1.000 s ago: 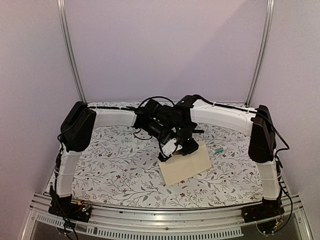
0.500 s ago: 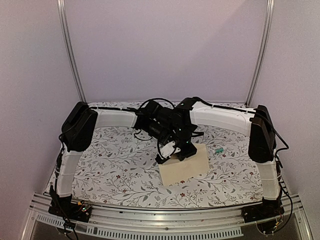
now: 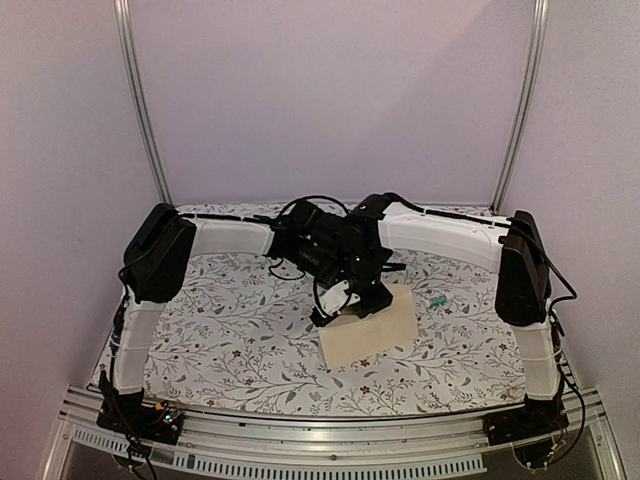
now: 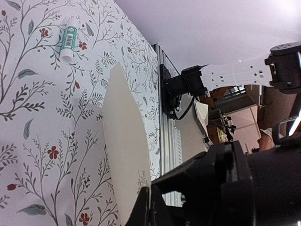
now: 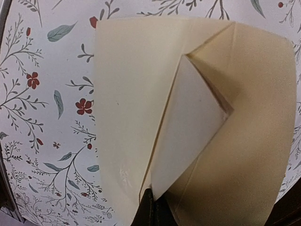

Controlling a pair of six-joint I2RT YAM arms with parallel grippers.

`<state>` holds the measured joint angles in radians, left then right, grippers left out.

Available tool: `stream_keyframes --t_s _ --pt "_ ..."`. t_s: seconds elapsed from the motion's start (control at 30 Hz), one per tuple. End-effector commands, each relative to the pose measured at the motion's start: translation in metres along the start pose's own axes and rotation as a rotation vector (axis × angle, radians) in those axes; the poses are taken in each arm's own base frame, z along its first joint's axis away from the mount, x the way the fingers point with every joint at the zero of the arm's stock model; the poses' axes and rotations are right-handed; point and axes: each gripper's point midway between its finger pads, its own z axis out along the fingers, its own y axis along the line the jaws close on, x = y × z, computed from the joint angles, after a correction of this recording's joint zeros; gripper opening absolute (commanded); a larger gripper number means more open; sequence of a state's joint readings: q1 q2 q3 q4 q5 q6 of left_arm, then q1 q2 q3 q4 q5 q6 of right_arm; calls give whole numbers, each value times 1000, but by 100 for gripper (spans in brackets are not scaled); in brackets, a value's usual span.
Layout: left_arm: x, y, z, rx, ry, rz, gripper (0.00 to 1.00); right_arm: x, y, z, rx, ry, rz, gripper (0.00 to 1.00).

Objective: Place the letter into the envelope and seal it

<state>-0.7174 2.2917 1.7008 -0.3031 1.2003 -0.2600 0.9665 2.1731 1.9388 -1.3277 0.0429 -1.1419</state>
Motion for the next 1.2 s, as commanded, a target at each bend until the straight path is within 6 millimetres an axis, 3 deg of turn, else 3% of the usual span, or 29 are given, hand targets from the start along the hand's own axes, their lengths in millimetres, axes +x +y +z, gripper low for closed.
stream_keyframes --t_s 0.0,0.17,0.57,0.9,0.97,1.03,1.17 --pt "-3 1 -4 11 -18 29 0 -3 -10 -11 43 9 -3 0" --pt "-2 5 -2 14 -14 19 0 3 -11 -17 72 88 -57 0" --pt "-2 1 -4 18 -17 27 0 24 -9 -4 56 235 -200 0" --pt "-10 0 -10 19 -50 29 0 0 12 9 -45 76 -145 0" --pt "-10 4 -12 16 -53 22 0 -2 14 10 -61 41 -106 5" --pt "-9 7 -13 15 -53 13 0 -5 0 4 -11 6 -41 13" --pt "-5 9 -13 14 -53 7 0 -14 -19 -28 73 -130 85 26"
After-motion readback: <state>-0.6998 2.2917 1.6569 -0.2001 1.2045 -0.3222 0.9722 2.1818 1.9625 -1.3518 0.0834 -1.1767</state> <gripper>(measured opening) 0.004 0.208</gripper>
